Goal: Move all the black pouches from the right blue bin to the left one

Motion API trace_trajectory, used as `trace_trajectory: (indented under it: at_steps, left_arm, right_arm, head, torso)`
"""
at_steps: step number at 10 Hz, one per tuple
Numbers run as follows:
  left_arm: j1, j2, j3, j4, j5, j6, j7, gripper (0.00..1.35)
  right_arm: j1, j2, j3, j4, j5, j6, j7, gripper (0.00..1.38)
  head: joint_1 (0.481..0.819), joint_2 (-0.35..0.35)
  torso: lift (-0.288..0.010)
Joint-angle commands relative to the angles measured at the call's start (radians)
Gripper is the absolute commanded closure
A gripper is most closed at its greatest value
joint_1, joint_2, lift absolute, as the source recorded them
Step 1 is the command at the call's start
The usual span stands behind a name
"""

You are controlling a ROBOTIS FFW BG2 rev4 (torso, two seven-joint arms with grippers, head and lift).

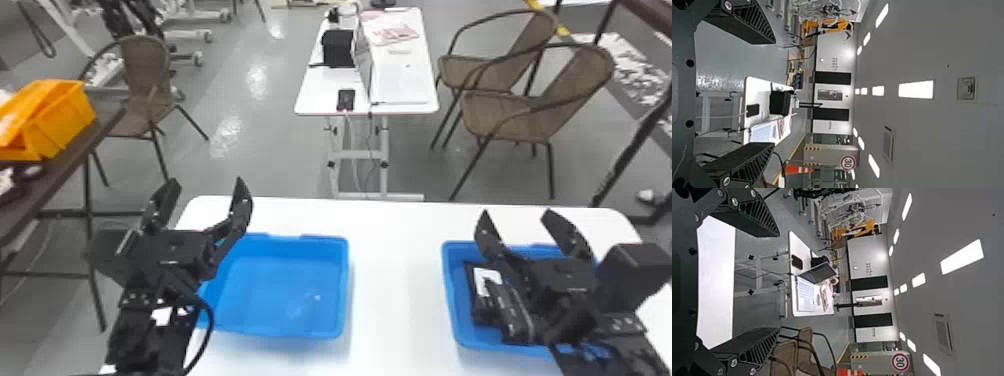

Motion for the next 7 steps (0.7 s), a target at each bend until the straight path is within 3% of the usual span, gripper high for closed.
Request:
trace_trajectory:
  at_steps: [1, 7]
  left_arm:
    - [0.001, 0.002, -0.001, 0.0, 0.001, 0.002, 0.0, 0.1]
    - [0.001, 0.004, 0.0, 0.0, 0.005, 0.0, 0.0, 0.1]
  right_arm:
    - [0.003, 0.003, -0.023, 0.037, -0.011, 0.011, 0.0, 0.17]
    - [-0.009, 0.003, -0.092, 0.283, -0.053, 0.038, 0.002, 0.17]
  head:
    - [0.695, 0.094]
    - [0.695, 0.037]
  torso:
    - [0.0]
    - [0.0]
